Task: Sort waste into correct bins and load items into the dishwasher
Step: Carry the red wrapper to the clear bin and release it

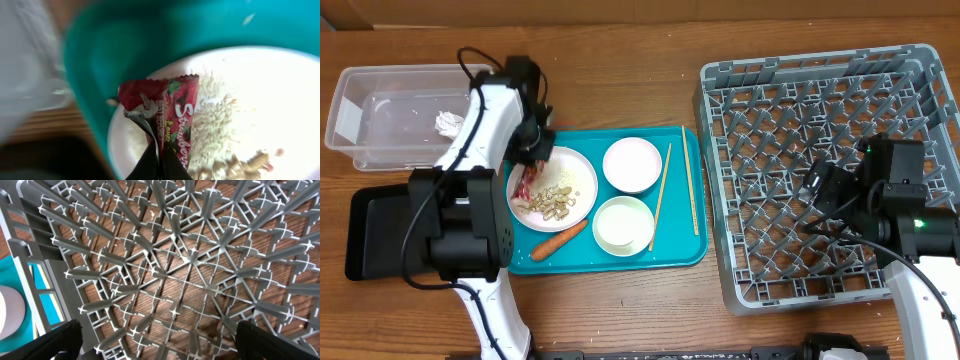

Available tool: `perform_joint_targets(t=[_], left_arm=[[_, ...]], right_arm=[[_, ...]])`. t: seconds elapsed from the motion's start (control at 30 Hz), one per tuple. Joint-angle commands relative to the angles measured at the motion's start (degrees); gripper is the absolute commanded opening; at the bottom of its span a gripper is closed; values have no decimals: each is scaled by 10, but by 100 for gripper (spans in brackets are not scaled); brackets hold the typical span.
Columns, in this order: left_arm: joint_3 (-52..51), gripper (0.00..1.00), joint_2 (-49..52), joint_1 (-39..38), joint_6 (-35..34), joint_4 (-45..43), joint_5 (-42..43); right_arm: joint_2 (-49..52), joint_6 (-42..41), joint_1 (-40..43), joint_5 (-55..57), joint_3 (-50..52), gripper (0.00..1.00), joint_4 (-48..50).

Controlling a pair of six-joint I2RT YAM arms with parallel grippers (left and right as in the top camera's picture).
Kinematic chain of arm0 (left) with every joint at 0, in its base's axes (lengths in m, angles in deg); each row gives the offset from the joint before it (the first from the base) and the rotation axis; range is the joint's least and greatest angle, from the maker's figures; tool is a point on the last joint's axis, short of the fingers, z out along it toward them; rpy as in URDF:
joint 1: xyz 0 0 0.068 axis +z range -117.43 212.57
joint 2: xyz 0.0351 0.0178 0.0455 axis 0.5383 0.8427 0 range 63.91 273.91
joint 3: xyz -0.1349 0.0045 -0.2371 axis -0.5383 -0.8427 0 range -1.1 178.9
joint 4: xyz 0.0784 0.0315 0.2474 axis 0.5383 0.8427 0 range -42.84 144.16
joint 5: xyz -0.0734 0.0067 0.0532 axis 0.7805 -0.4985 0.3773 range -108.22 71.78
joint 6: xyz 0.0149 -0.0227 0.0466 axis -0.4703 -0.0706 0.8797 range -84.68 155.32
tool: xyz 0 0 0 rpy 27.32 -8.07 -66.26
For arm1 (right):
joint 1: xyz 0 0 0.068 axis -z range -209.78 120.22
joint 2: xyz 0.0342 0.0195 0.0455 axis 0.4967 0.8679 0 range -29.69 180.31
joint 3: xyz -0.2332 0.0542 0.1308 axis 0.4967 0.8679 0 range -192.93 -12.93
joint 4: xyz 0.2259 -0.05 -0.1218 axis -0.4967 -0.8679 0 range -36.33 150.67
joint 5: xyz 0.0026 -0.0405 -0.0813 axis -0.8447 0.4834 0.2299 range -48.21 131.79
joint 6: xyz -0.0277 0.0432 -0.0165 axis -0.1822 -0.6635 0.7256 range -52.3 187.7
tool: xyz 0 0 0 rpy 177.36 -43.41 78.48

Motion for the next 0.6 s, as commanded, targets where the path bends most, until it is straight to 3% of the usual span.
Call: perform_joint_targets(t=[0.0, 0.2, 0.57], left_arm=[[81, 4, 2, 0, -18, 26, -10], [179, 4, 2, 16, -61, 42, -10], [201, 4, 3, 124, -133, -84, -9]], right_arm=[[-4, 1, -3, 6, -14, 100, -2], [-4, 1, -3, 6, -14, 100, -7], [-4, 1, -3, 5, -14, 100, -7]])
